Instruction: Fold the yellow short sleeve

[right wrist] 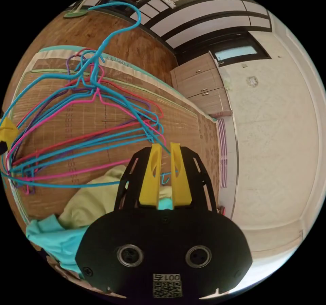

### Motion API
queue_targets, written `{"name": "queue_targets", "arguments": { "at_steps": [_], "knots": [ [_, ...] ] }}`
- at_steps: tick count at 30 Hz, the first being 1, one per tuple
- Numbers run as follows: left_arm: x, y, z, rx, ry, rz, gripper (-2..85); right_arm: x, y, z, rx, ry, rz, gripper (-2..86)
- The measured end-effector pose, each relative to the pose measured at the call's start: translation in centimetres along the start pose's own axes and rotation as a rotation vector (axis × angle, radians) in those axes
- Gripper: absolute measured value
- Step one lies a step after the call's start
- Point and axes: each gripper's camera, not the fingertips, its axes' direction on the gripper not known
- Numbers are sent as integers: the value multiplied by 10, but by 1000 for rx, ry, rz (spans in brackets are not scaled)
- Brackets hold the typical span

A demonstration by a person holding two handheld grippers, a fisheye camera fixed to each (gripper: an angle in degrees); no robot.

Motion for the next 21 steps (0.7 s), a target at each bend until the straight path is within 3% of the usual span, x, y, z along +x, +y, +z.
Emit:
{"name": "queue_targets", "arguments": {
  "at_steps": [4,8,14,16,18,21],
  "knots": [
    [-6,-2,38,-17,1,-165,-8,-5,-9,13,33,-49,78,37],
    [5,-3,51,12,-15,-187,1,8,21,-11,151,-55,280,28],
    [35,0,45,-101,-156,-131,99,30,171,-98,326,-135,459,17],
    [50,9,31,-111,-289,-123,126,34,246,-141,333,-133,457,16],
    [63,22,16,-111,-375,-134,124,36,303,-171,292,-127,478,21],
    [103,54,-11,-52,-292,-36,97,24,392,-214,158,-204,415,57]
  ]
}}
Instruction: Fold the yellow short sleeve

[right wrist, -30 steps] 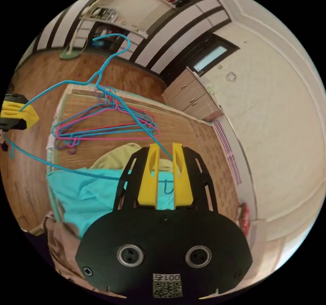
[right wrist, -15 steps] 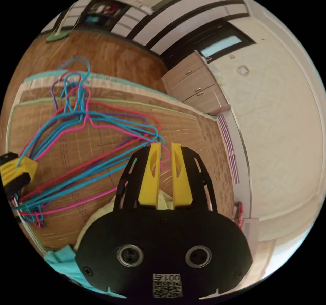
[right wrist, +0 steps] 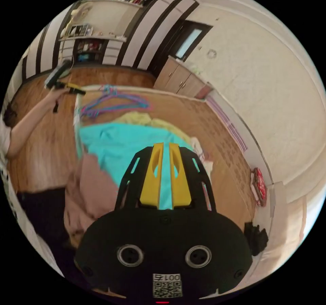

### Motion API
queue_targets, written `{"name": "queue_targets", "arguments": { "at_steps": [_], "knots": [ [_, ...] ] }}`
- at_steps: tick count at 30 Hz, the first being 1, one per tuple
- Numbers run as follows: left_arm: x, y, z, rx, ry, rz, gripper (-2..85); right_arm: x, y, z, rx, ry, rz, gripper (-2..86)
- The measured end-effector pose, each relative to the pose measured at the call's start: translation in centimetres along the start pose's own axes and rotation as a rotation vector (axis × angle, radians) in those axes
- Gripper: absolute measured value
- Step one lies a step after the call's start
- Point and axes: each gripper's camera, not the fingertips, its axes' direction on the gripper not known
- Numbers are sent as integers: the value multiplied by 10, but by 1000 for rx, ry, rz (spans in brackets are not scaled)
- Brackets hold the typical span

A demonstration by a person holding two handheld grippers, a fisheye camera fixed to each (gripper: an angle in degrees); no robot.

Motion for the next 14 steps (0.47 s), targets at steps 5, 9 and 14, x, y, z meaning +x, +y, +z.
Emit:
{"name": "queue_targets", "arguments": {
  "at_steps": [5,9,14],
  "knots": [
    [110,95,-44,107,397,615,78,-15,137,-49,-287,-28,-92,85],
    [232,184,-73,-5,503,1095,96,-26,215,-45,-332,-59,28,114],
    [348,278,-88,22,305,1506,77,-41,259,1,-392,-2,26,119]
  ]
}}
